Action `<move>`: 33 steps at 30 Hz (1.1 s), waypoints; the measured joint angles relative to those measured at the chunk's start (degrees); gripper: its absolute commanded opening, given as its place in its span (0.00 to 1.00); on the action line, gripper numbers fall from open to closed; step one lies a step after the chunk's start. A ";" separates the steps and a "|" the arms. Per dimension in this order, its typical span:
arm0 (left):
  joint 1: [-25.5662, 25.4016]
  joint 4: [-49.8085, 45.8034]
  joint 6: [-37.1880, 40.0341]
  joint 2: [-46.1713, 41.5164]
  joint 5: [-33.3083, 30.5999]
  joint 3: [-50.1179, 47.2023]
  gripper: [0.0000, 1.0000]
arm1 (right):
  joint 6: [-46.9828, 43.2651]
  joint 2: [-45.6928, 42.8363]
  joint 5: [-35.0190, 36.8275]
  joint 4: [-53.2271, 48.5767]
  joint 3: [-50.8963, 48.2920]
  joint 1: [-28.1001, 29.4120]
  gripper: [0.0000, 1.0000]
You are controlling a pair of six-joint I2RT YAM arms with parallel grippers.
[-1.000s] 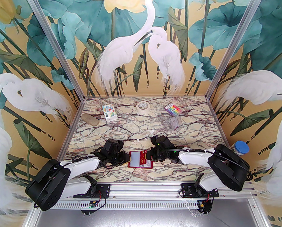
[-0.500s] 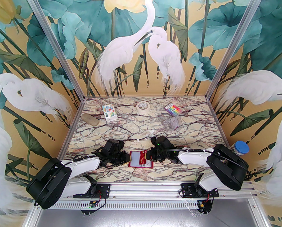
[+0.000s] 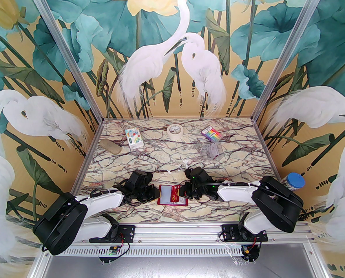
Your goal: Put the credit cards into the card holder
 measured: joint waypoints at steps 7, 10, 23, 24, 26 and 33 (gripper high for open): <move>-0.28 -0.68 0.02 0.00 -0.50 0.35 0.12 | -0.22 0.42 -0.57 -0.94 0.00 0.00 0.00; -0.35 -0.72 0.02 0.00 -0.61 0.39 0.12 | -0.24 0.42 -0.61 -1.09 0.00 0.02 0.00; -0.37 -1.11 0.04 0.57 -0.63 0.85 0.12 | -0.66 1.77 -1.53 -0.92 0.46 0.02 0.00; -0.37 -1.09 0.04 0.68 -0.61 0.94 0.12 | -0.68 1.86 -1.55 -0.94 0.55 0.02 0.00; -0.39 -1.11 0.04 0.76 -0.61 1.07 0.12 | -0.70 2.08 -1.66 -0.94 0.66 0.02 0.00; -0.37 -1.09 0.04 1.01 -0.59 1.11 0.12 | -0.85 2.69 -1.70 -0.92 0.94 0.02 0.00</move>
